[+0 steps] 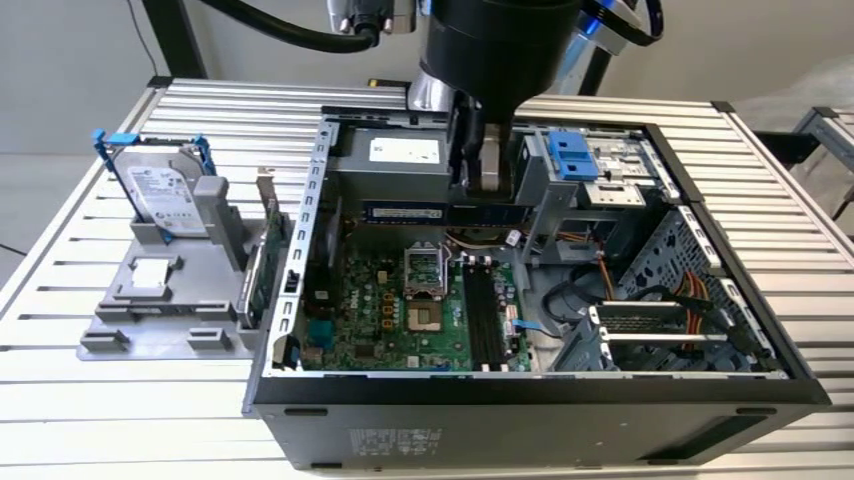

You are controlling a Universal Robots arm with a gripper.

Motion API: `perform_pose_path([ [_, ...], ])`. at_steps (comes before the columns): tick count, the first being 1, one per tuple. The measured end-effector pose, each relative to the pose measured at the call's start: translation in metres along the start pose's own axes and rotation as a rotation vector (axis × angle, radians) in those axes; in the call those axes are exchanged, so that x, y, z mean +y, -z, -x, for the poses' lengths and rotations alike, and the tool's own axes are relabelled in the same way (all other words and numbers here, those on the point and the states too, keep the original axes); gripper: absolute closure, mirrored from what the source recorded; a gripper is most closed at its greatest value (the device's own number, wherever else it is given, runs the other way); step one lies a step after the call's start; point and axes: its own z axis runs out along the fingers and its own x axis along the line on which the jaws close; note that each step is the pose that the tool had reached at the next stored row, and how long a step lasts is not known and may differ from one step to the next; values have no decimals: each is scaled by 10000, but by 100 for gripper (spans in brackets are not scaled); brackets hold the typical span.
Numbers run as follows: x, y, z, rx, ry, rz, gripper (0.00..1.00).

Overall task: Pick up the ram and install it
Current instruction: 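Pick up the ram and move it above insertion slot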

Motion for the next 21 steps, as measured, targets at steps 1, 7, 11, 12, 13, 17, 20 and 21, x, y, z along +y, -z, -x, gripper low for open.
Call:
perform_pose_path([
  [1, -8, 0, 0, 0, 0, 0, 100],
  [7, -85, -1, 2, -2, -169, -6, 100],
  [11, -142, -3, 5, -5, -352, -12, 100],
  [12, -152, -3, 9, -4, -419, -14, 100],
  [13, -160, -4, 15, -4, -472, -16, 100],
  [17, -199, -9, 56, -6, -587, -20, 100],
  [20, -221, -12, 115, -6, -619, -21, 100],
  [21, -228, -13, 137, -5, -622, -21, 100],
])
